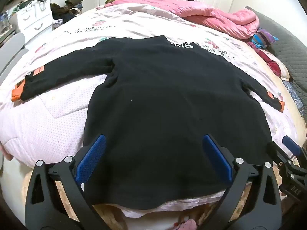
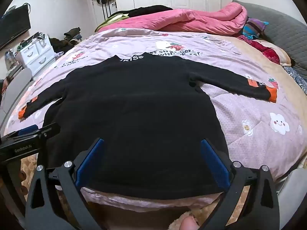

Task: Fold small clothes

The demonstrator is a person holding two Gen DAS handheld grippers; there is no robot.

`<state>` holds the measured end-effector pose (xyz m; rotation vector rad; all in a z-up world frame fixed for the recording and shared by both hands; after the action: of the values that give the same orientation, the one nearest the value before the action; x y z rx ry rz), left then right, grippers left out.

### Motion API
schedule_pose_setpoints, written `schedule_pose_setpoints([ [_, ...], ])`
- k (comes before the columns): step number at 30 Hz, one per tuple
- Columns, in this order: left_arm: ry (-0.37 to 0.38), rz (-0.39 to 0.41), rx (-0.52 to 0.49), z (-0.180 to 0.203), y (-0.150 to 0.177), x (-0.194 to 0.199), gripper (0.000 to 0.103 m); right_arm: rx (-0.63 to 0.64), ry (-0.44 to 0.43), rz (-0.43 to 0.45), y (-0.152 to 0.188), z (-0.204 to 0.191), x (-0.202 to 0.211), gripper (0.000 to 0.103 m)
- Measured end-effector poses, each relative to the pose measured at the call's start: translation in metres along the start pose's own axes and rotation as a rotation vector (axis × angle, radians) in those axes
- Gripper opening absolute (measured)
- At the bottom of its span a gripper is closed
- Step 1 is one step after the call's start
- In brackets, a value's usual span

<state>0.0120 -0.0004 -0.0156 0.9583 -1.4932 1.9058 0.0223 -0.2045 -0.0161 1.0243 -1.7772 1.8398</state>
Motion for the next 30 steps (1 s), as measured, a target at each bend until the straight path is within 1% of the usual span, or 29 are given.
schedule_pose_setpoints([
  [4, 0.003, -0.005, 0.004, 0.001, 0.000, -0.001, 0.095, -0.011, -0.006, 0.014, -0.002, 0.005, 0.007, 0.099],
  [6, 0.003, -0.004, 0.000, 0.006, -0.006, 0.005, 0.095, -0.009, -0.004, 0.014, -0.002, 0.007, 0.009, 0.099],
  [7, 0.004, -0.005, 0.001, 0.006, -0.006, 0.005, 0.095, -0.004, 0.005, 0.014, -0.002, 0.003, 0.007, 0.099],
  [9, 0.010, -0.004, 0.004, 0.002, -0.005, 0.006, 0.095, -0.006, 0.000, 0.012, -0.003, 0.005, 0.010, 0.099],
  [10, 0.009, -0.006, 0.003, 0.003, -0.007, 0.005, 0.095, 0.004, 0.009, 0.001, -0.001, -0.002, 0.006, 0.099],
  [12, 0.008, -0.005, -0.002, 0.009, -0.009, 0.005, 0.095, 0.009, 0.014, 0.005, -0.001, -0.003, 0.008, 0.099],
  [14, 0.016, 0.006, -0.005, 0.007, -0.005, 0.005, 0.095, 0.018, 0.017, 0.010, -0.001, -0.004, 0.009, 0.099],
  [30, 0.027, 0.015, -0.010, 0.005, -0.004, 0.005, 0.095, 0.025, 0.023, 0.015, 0.000, -0.006, 0.007, 0.099],
])
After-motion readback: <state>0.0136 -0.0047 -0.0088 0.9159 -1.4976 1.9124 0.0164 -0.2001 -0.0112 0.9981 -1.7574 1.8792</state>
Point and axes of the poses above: each gripper's, at about its wrist camera, not at the fingertips, and x roughly against the way its jaws point, z to its right, y to its underside, the point moved 2 cm from there along -x, roughly the way its jaws point, and after that the axes turned 1 degree about x, right-handed, at the moved point
